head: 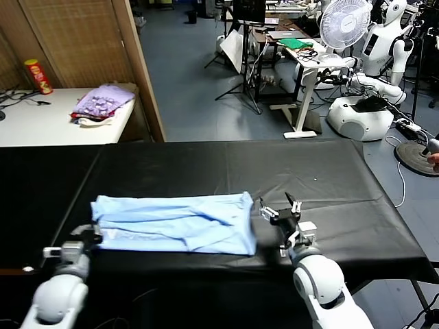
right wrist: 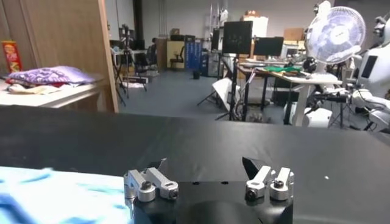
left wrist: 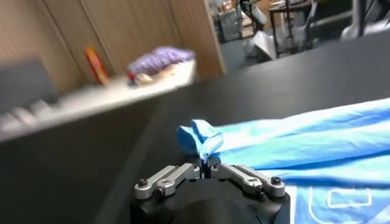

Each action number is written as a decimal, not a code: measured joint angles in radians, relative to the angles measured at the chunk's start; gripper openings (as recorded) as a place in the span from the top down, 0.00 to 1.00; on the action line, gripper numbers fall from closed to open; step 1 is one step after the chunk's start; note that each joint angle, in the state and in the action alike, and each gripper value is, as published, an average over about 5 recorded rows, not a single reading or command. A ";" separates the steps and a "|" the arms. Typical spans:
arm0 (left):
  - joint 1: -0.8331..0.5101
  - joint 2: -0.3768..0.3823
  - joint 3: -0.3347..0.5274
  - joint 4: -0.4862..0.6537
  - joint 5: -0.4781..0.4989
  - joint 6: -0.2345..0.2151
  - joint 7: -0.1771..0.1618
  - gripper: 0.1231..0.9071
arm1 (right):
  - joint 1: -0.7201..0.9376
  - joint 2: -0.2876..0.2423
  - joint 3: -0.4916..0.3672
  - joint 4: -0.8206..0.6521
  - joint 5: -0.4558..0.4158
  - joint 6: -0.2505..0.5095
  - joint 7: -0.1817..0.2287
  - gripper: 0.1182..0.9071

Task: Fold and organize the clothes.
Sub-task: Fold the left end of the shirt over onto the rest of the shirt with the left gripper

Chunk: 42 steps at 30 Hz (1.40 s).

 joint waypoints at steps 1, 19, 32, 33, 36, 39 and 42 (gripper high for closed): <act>0.004 0.034 -0.011 0.008 0.019 -0.004 -0.003 0.94 | -0.001 0.001 0.001 0.001 0.000 0.000 0.000 0.14; -0.038 0.001 0.180 -0.295 -0.298 0.221 -0.109 0.94 | -0.046 0.009 0.047 0.016 -0.015 0.002 0.002 0.14; -0.163 -0.156 0.412 -0.361 -0.403 0.260 -0.181 0.94 | -0.049 0.023 0.035 0.009 -0.036 0.002 0.002 0.14; -0.166 -0.162 0.418 -0.357 -0.395 0.258 -0.180 0.94 | -0.048 0.024 0.033 0.007 -0.037 0.002 0.002 0.14; -0.169 -0.178 0.427 -0.344 -0.380 0.253 -0.178 0.94 | -0.045 0.024 0.029 0.002 -0.037 0.002 0.002 0.14; -0.166 -0.193 0.432 -0.335 -0.372 0.250 -0.174 0.94 | -0.042 0.025 0.025 -0.001 -0.037 0.003 0.001 0.14; -0.159 -0.208 0.439 -0.326 -0.353 0.239 -0.160 0.86 | -0.041 0.025 0.020 -0.002 -0.037 0.003 -0.001 0.14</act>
